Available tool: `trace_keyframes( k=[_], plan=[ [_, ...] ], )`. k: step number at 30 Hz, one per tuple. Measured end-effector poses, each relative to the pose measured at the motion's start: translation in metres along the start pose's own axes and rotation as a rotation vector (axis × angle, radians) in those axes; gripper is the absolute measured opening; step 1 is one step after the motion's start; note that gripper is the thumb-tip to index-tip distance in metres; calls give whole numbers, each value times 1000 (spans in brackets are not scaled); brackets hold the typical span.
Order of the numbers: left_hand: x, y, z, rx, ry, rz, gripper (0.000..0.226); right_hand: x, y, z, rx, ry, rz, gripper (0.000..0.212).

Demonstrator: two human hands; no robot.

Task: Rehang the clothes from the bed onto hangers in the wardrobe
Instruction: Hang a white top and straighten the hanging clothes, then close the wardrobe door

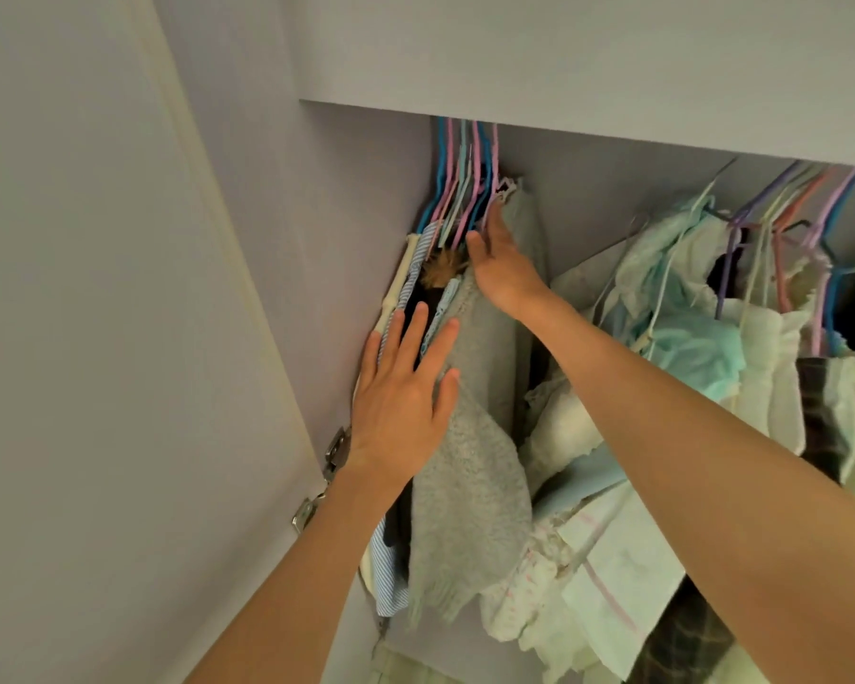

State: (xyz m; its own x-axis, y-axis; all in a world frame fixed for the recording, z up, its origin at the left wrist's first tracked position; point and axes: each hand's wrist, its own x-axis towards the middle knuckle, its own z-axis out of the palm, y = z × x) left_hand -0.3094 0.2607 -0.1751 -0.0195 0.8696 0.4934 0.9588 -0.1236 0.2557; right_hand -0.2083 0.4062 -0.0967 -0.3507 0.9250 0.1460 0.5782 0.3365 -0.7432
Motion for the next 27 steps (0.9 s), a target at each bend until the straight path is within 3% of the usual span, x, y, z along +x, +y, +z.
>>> trace_keyframes(
  k=[5,9,15,19,27],
  plan=[
    [-1,8,-16,9,-128,-48,53,-69,7,-23,-307,-77,16,58],
    [-11,22,-36,87,-257,-105,59,-130,14,-38,-536,0,-65,59],
    [-78,67,-51,20,-52,101,54,-240,15,-59,-553,150,-126,58],
    [-131,104,-63,54,-21,92,56,-311,18,-80,-682,128,-142,59],
    [-211,163,-147,105,96,200,51,-430,-23,-106,-697,125,-194,63]
  ],
)
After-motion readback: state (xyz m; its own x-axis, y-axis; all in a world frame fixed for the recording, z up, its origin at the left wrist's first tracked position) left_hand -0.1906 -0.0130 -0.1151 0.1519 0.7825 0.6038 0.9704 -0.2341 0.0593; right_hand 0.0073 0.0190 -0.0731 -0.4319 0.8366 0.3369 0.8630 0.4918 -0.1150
